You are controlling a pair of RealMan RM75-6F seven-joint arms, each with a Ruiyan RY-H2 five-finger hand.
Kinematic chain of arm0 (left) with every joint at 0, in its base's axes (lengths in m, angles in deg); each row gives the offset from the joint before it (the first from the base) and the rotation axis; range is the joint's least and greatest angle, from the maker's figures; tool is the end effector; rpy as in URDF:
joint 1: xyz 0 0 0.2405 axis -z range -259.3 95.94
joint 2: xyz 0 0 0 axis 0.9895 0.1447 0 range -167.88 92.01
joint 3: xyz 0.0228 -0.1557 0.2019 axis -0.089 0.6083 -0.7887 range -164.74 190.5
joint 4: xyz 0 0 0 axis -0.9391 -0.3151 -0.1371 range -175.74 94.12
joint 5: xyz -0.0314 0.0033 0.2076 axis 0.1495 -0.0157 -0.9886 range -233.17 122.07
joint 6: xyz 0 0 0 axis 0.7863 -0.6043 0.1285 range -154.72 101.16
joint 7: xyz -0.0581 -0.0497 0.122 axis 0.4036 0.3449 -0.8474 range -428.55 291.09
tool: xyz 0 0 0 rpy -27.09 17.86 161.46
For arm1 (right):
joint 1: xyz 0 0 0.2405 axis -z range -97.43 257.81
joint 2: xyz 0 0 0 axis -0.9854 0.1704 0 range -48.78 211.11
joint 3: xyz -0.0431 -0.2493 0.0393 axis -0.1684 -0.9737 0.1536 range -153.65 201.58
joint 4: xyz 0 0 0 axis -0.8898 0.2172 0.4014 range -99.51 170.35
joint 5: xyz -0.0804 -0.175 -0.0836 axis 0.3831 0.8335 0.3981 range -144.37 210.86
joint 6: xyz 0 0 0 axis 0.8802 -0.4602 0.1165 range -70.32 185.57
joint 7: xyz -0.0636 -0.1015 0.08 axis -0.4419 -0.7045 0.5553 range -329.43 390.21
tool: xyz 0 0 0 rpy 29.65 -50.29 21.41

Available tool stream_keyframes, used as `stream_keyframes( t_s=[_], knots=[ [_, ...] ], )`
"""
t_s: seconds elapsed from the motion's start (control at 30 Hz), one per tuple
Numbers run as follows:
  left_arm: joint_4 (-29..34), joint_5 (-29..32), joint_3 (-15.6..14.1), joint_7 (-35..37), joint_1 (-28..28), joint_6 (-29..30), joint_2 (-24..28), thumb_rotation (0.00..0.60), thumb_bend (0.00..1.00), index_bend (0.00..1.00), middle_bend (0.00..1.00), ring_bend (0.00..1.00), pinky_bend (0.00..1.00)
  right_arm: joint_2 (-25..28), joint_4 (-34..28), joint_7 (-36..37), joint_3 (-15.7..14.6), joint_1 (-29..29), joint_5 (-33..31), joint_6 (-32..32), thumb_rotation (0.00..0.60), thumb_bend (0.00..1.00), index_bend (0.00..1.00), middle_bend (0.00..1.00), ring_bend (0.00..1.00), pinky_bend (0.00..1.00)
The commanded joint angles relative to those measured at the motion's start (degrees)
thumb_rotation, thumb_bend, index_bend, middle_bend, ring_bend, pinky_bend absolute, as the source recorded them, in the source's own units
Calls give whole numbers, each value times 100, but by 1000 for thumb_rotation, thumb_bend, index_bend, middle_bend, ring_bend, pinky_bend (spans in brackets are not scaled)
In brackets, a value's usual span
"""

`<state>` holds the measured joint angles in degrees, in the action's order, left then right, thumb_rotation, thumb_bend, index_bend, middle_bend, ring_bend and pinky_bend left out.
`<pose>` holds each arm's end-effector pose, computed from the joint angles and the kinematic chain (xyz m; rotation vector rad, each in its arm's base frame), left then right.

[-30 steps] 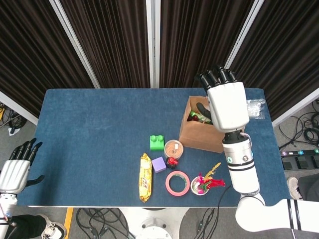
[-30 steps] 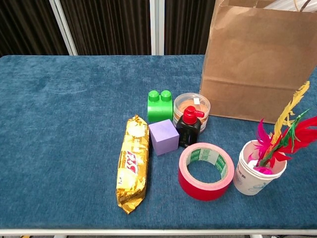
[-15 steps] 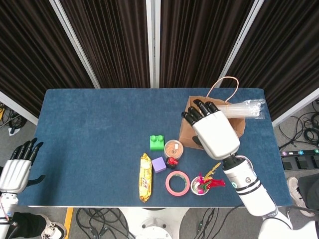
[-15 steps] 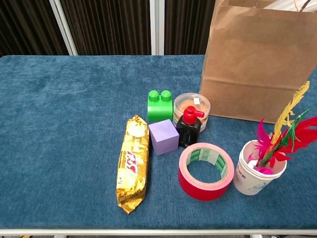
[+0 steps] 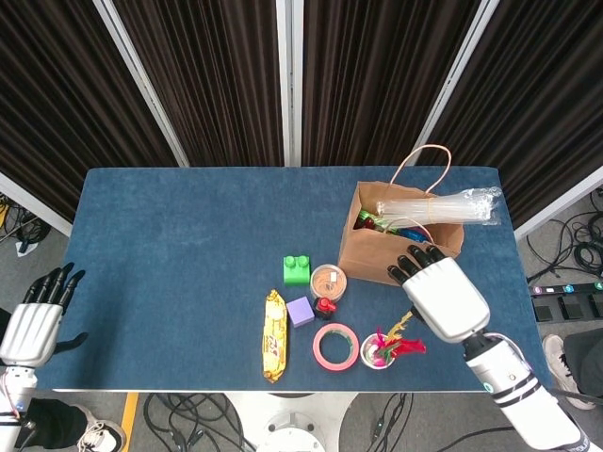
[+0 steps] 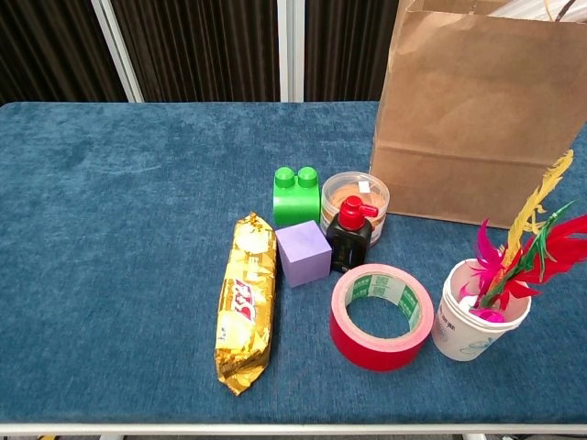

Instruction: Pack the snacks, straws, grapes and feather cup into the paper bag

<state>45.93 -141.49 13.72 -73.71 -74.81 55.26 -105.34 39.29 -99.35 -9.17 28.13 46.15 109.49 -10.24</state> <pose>-0.3250 0.1858 0.1383 -1.4887 -0.8445 -0.7808 -0.0936 -0.2377 0.1759 1.9348 -0.4344 0.8167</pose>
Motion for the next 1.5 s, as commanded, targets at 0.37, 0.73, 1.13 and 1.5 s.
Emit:
stream_keyframes(
  t_s=[0.37,0.73,1.13,1.5],
  knots=[
    [-19,-10,-7,9,-5,7,-32,600,89,102,87,0,143,301,971,2099,-993,1519,918,-301,600,0,413,402,271,398],
    [24,-81,-42,-55,-10,32,-30,600,89,102,87,0,143,-727,3038,4582,-1265,2276,919,-292,600,0,416,402,271,399],
    [-9,-103,-58,-157,-2,21,-86,600,89,102,87,0,143,-2135,4975,6637,-1222,2098,2202,-490,600,0,149,264,126,255],
    [-104,-130,-66,-232,6,24,-167,600,89,102,87,0,143,-2878,5779,7210,-1256,1860,2632,-618,600,0,44,198,63,195]
  ],
)
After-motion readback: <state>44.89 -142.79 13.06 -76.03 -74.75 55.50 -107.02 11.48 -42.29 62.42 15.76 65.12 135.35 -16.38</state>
